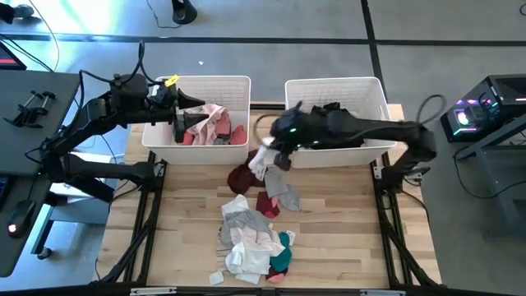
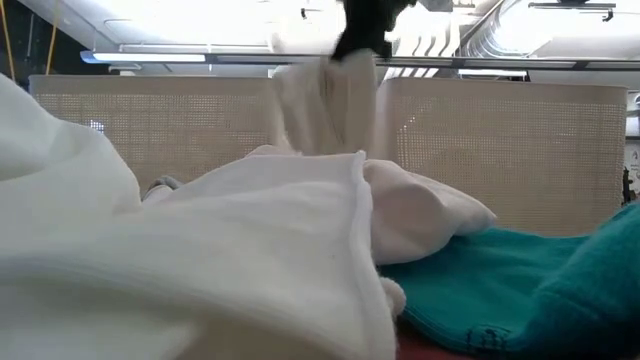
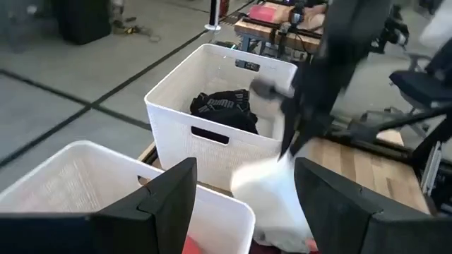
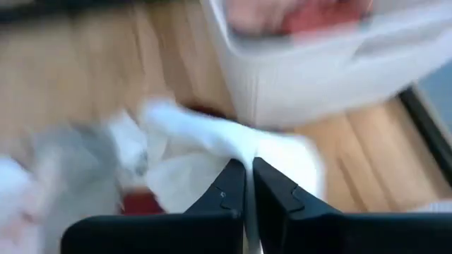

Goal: Sort clothes
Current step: Put the white underwear into the left white laundry bin, then put the gray sock into the left white laundry bin

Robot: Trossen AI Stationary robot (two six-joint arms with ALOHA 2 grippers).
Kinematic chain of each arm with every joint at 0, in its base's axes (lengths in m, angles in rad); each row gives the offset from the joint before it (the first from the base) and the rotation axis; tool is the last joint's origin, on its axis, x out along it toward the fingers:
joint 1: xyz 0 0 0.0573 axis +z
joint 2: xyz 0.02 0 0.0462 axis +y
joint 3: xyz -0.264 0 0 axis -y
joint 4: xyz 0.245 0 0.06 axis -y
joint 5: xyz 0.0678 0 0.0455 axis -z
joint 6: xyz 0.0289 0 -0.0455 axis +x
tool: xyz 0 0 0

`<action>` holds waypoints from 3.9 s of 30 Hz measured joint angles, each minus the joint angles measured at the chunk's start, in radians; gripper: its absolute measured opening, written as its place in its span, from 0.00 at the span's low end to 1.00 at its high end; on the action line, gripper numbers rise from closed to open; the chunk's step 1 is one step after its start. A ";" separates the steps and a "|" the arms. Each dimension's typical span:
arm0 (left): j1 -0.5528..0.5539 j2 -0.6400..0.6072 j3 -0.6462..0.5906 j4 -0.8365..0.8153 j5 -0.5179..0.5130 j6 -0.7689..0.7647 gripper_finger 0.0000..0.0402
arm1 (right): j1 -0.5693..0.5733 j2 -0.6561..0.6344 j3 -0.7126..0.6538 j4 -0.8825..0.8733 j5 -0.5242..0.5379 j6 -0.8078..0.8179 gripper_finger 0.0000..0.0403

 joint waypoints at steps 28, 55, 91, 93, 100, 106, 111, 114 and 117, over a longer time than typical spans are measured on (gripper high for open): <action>-0.235 0.292 -0.001 0.368 -0.079 0.190 0.57 | 0.022 -0.043 0.000 0.796 -0.132 0.039 0.00; -0.302 0.215 0.018 0.461 -0.070 0.129 0.04 | 0.026 -0.076 0.002 0.881 -0.136 0.211 0.33; 0.406 0.601 -0.243 -0.136 -0.224 0.218 0.00 | 0.050 -0.184 0.000 0.692 -0.105 0.212 0.34; 0.417 0.609 -0.243 -0.110 -0.224 0.218 0.00 | 0.054 -0.184 0.000 0.685 -0.105 0.209 0.34; 0.437 0.535 -0.209 -0.105 -0.218 0.163 0.04 | 0.054 -0.191 0.000 0.521 -0.088 0.215 0.34; 0.487 0.425 -0.182 -0.110 -0.125 0.113 0.23 | 0.054 -0.199 0.000 0.312 0.025 0.277 0.34; 0.506 0.314 -0.181 -0.124 -0.038 0.048 0.41 | 0.054 -0.199 0.000 0.224 0.056 0.292 0.34; 0.499 0.239 -0.181 -0.134 0.053 0.030 0.46 | 0.054 -0.199 0.000 0.189 0.063 0.292 0.34; 0.465 0.162 -0.181 -0.125 0.129 0.002 0.48 | 0.059 -0.193 0.000 0.157 0.055 0.290 0.34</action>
